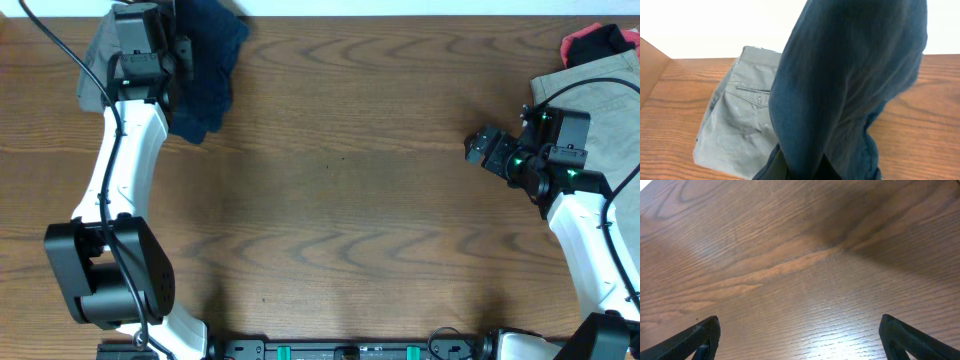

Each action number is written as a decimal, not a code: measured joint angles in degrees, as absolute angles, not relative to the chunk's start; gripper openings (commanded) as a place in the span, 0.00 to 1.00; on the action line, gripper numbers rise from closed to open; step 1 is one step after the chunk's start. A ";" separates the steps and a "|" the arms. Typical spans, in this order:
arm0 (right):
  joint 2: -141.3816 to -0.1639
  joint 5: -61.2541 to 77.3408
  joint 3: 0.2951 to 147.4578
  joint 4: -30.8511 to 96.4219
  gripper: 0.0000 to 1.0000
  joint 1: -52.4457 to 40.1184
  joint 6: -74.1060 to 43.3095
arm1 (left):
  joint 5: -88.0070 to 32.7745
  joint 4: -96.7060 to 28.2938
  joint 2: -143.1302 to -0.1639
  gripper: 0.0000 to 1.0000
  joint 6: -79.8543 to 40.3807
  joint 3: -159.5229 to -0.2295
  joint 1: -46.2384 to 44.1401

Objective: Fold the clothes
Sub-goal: 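Lift the navy shorts with the left gripper and carry them to top left, then lower the shorts onto the grey pants stack and adjust with left gripper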

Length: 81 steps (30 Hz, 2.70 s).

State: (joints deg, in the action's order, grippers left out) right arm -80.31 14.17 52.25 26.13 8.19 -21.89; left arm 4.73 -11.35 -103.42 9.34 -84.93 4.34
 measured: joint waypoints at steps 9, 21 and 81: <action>-80.31 14.17 52.25 26.13 0.99 8.19 -21.89 | 5.26 -5.82 -109.27 0.06 9.50 -84.95 7.81; -80.31 14.17 52.25 26.13 0.99 8.19 -21.89 | 5.82 3.16 -116.71 0.06 9.50 -84.99 12.29; -80.31 14.17 52.25 26.13 0.99 8.19 -21.89 | -12.19 -16.47 -116.25 0.85 2.04 -86.70 31.22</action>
State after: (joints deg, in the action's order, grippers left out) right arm -80.31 14.17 52.25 26.13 8.19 -21.89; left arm -12.19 -16.47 -116.25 2.04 -86.70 31.22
